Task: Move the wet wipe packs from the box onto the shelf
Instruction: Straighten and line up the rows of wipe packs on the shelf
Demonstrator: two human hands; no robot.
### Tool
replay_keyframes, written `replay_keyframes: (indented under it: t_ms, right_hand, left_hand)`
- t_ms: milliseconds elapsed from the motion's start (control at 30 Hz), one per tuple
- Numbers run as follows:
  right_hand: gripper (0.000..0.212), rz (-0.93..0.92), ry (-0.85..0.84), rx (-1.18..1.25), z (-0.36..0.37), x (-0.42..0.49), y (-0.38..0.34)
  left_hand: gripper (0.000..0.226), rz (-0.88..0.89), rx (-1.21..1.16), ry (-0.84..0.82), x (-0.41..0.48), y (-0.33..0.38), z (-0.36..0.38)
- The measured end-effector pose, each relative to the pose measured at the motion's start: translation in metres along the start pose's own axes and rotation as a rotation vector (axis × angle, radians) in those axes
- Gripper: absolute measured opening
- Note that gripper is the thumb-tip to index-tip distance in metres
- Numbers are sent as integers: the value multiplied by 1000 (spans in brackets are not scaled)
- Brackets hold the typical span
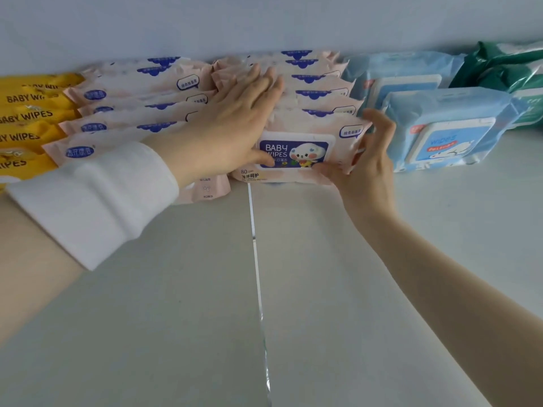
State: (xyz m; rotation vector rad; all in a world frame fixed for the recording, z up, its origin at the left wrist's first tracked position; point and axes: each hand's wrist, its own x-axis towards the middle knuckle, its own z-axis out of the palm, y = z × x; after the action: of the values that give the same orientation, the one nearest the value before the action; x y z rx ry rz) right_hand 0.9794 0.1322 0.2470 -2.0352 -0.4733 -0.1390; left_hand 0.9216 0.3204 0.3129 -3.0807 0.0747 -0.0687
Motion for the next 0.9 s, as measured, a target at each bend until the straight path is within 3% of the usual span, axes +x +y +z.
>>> replay_keyframes:
  t_ms: [133, 267, 367, 633, 767, 900]
  right_hand:
    - [92, 35, 21, 0, -6, -3, 4]
    - [61, 65, 25, -150, 4, 2, 5]
    - [53, 59, 31, -183, 12, 7, 3]
    - [59, 107, -86, -123, -10, 10, -5]
    - [51, 182, -47, -116, 3, 17, -9]
    - [52, 224, -130, -230, -3, 19, -17]
  left_hand:
    - [116, -40, -36, -42, -3, 1, -5]
    - [112, -69, 11, -13, 1, -3, -2]
    - [109, -78, 35, 15, 4, -3, 2]
    - [124, -96, 75, -120, -5, -4, -13]
    - [105, -99, 51, -103, -5, -9, -7]
    - [106, -103, 38, -116, -5, -7, -9]
